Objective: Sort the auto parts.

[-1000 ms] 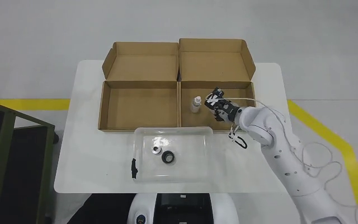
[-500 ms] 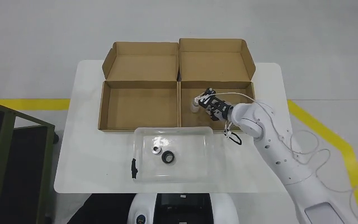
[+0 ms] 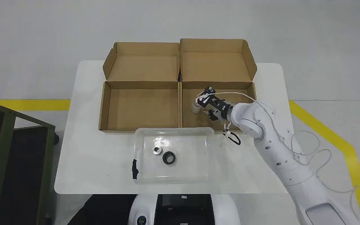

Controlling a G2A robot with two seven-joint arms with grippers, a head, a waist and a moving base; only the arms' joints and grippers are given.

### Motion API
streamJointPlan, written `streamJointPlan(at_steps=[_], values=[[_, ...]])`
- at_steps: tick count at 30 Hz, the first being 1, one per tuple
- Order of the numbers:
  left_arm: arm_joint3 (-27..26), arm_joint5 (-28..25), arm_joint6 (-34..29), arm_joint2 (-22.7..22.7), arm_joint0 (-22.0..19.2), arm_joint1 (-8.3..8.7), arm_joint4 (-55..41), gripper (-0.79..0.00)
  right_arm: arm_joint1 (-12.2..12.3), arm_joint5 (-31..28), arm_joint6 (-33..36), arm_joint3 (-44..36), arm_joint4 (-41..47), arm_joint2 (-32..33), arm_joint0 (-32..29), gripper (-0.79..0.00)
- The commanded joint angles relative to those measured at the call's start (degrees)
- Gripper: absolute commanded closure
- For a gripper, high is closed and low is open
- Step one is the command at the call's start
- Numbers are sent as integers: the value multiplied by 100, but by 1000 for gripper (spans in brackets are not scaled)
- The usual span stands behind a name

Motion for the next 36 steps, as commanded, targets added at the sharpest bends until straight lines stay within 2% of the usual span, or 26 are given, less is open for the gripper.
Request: streamJointPlan(at_steps=[1, 14, 22, 30, 36], values=[[0, 0, 0, 0, 0, 0, 0, -785, 27, -16, 5, -159, -14, 90, -84, -323], [0, 0, 0, 0, 0, 0, 0, -785, 251, -244, -208, -1726, -37, 850, -1080, -326], [0, 0, 0, 0, 0, 0, 0, -785, 389, -731, -444, -2808, 97, 1276, -1895, -332], [0, 0, 0, 0, 0, 0, 0, -785, 467, -1351, -627, -3369, -19, 1133, -2461, -372], [0, 0, 0, 0, 0, 0, 0, -785, 486, -1525, -675, -3409, -300, 861, -2612, -376]])
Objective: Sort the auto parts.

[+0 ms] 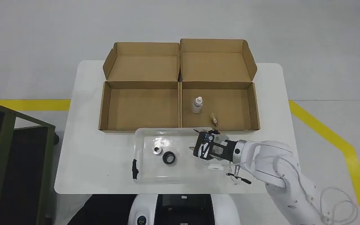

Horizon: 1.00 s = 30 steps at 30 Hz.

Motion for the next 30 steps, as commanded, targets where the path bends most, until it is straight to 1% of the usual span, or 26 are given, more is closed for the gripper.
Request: streamJointPlan(at_steps=[1, 4, 9, 19, 20, 21, 22, 26, 30], values=[[0, 0, 0, 0, 0, 0, 0, -785, 1, -30, -15, 32, -73, -104, -22, -376], [0, 0, 0, 0, 0, 0, 0, -785, -6, -72, -41, 144, -182, -299, -17, -366], [0, 0, 0, 0, 0, 0, 0, -785, -47, -87, -74, 392, -338, -722, 106, -376], [0, 0, 0, 0, 0, 0, 0, -785, -167, 16, -147, 998, -383, -1332, 569, -391], [0, 0, 0, 0, 0, 0, 0, -785, -180, 27, -152, 1057, -368, -1384, 618, -416], [0, 0, 0, 0, 0, 0, 0, -785, -196, 39, -159, 1116, -352, -1443, 670, -468], [0, 0, 0, 0, 0, 0, 0, -785, -213, 42, -166, 1169, -329, -1507, 721, -542], [0, 0, 0, 0, 0, 0, 0, -785, -280, 90, -165, 1344, -273, -1758, 899, -610], [0, 0, 0, 0, 0, 0, 0, -785, -343, 165, -180, 1490, -258, -1966, 1045, -653]])
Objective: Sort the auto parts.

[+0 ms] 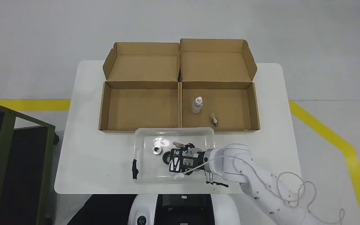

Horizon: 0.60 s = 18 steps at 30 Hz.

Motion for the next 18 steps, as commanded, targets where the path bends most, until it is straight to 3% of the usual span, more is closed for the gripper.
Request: streamJointPlan(at_steps=[1, 4, 8, 13, 18], values=[[0, 0, 0, 0, 0, 0, 0, -785, -29, 38, -1, 71, -5, -97, 69, -668], [0, 0, 0, 0, 0, 0, 0, -785, -74, 68, 7, 140, -23, -240, 170, -742], [0, 0, 0, 0, 0, 0, 0, -785, -133, 149, 18, 262, -37, -384, 315, -757], [0, 0, 0, 0, 0, 0, 0, -785, -209, 224, -5, 465, -9, -540, 482, -727], [0, 0, 0, 0, 0, 0, 0, -785, -279, 244, -40, 663, 42, -674, 620, -603]])
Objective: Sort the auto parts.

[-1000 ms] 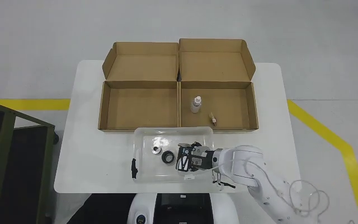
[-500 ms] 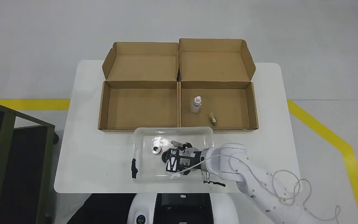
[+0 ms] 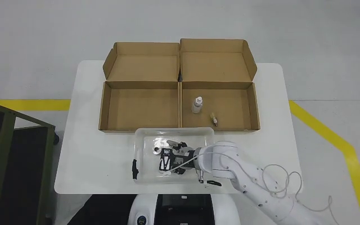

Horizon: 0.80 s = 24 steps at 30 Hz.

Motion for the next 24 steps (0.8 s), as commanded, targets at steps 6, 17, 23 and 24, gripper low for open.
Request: streamJointPlan(at_steps=[6, 17, 23, 24], values=[[0, 0, 0, 0, 0, 0, 0, -785, -52, -47, -50, 123, 38, -73, 114, -345], [0, 0, 0, 0, 0, 0, 0, -785, 9, -337, -260, -117, 0, 101, -7, 0], [0, 0, 0, 0, 0, 0, 0, -785, 101, -489, -353, -351, 152, 420, -171, 0], [0, 0, 0, 0, 0, 0, 0, -785, 120, -517, -386, -389, 199, 491, -205, 0]])
